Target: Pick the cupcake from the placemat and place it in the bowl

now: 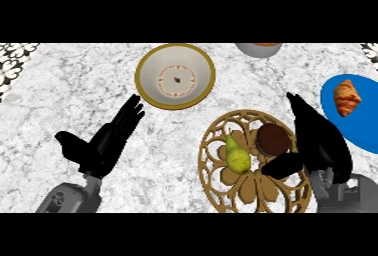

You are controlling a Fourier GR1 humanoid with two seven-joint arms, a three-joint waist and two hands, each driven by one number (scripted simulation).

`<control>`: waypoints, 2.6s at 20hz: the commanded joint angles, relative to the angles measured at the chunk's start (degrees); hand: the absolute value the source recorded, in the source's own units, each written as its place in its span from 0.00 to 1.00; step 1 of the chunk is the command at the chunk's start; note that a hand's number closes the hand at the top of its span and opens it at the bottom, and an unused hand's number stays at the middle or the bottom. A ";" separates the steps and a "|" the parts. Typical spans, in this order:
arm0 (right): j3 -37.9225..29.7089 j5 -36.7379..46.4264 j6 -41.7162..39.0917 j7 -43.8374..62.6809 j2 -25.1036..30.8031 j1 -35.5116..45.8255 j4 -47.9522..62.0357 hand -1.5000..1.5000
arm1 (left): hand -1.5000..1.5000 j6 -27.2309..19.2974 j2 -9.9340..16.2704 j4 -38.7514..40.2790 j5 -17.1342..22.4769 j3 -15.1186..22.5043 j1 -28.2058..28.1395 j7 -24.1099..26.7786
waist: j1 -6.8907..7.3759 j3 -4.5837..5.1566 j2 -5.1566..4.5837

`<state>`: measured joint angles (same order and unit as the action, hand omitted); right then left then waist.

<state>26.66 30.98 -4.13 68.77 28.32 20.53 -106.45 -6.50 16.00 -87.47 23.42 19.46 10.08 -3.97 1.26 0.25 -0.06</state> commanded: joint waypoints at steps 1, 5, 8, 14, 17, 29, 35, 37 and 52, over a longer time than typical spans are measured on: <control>-0.06 -1.14 -6.70 15.37 -4.03 3.51 2.80 0.00 | 0.50 0.94 -0.20 0.96 0.04 -0.06 -1.27 0.67 | -0.57 -0.06 0.09; -2.37 -3.17 -9.85 14.40 -4.07 4.65 7.32 0.00 | 0.50 0.52 0.86 -0.65 0.20 -1.62 -1.52 -0.25 | -0.43 -0.10 0.10; 0.39 -1.22 -7.98 15.31 -6.62 1.40 7.09 0.00 | 0.50 0.79 -0.83 0.98 -0.52 -0.92 -1.06 1.11 | -1.34 -0.13 0.14; -2.19 -2.17 -10.05 12.13 -8.09 5.33 14.49 0.00 | 0.50 0.44 -1.16 -1.05 -1.12 -1.11 -0.34 -0.69 | -0.68 -0.19 0.05; -0.83 0.30 -11.24 13.72 -9.70 5.98 13.01 0.00 | 0.50 -0.85 -3.06 2.60 -2.57 -1.29 1.23 -0.10 | -1.38 -0.16 0.08; -2.91 6.03 -9.83 7.22 -12.22 2.03 17.59 0.00 | 0.50 0.23 -4.47 0.82 -2.31 -2.69 0.90 -2.04 | -1.62 -0.22 0.12; -3.74 11.33 -5.59 3.57 -15.34 0.22 22.23 0.00 | 0.50 4.07 -2.04 -0.37 -1.99 -4.97 -2.40 -0.18 | -1.14 -0.23 0.06; -6.27 11.23 -6.99 2.79 -15.59 2.53 24.23 0.00 | 0.50 2.92 -4.35 1.76 -4.49 -3.09 -3.26 1.80 | -1.12 -0.22 -0.02; -7.72 21.84 -6.12 -7.29 -21.71 0.17 26.49 1.00 | 0.50 8.42 -4.60 -0.41 -4.87 -8.79 -4.11 -1.21 | -1.07 -0.24 0.06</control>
<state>17.26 49.40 -10.46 58.81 9.60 20.37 -81.97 -0.93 10.87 -88.78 18.00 12.54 7.31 -6.53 -0.10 0.36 0.41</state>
